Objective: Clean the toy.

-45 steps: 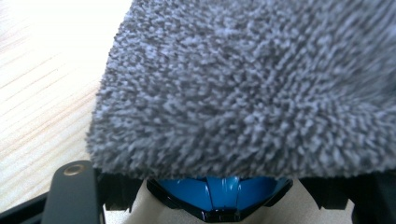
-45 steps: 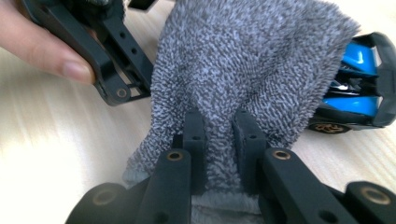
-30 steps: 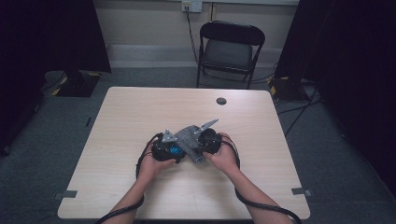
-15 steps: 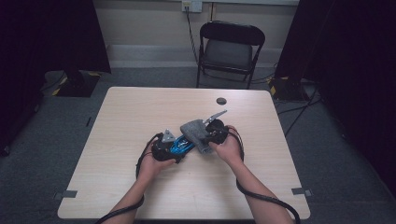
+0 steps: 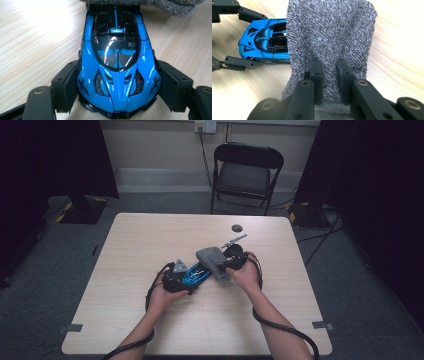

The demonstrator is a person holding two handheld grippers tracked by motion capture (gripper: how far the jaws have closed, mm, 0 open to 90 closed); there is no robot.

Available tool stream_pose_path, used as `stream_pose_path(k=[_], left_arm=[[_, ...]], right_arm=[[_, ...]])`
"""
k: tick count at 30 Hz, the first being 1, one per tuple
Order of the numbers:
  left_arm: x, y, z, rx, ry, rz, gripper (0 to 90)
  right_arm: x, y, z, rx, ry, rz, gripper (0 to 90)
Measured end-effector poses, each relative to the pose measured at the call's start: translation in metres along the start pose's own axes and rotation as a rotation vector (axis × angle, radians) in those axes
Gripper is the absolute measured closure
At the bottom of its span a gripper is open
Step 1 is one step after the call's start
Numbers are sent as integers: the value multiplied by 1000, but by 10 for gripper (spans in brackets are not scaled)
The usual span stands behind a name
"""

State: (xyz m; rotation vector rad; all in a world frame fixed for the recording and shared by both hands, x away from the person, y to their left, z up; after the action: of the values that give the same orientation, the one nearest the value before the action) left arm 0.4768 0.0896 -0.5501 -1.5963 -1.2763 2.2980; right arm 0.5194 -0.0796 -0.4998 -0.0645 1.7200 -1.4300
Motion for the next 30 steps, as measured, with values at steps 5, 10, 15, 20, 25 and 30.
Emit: stream_pose_path(k=[5,10,15,20,25,30], left_arm=[[0,0,0,0,0,0,256],[0,0,0,0,0,0,256],[0,0,0,0,0,0,256],[0,0,0,0,0,0,256],[0,0,0,0,1,0,256],[0,0,0,0,0,0,256]], right_arm=[[0,0,4,16,3,2,782],[2,-1,9,26,17,3,783],[5,-2,14,36,22,2,784],[8,-2,20,49,26,-4,785],[11,-2,25,56,40,-4,785],[15,-3,30,63,49,-3,785]])
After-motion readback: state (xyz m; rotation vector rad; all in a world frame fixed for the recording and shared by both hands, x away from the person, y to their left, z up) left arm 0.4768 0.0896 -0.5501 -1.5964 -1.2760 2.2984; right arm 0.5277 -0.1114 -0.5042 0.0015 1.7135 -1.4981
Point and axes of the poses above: each handheld gripper's, and its own axes: y roughly forward along the jaws, x roughly out of its underside, z roughly to its right, the point moved 7 cm from there along y, roughly forward along the jaws, and after that the axes turned 9 degrees about x, right-handed, at the moved point
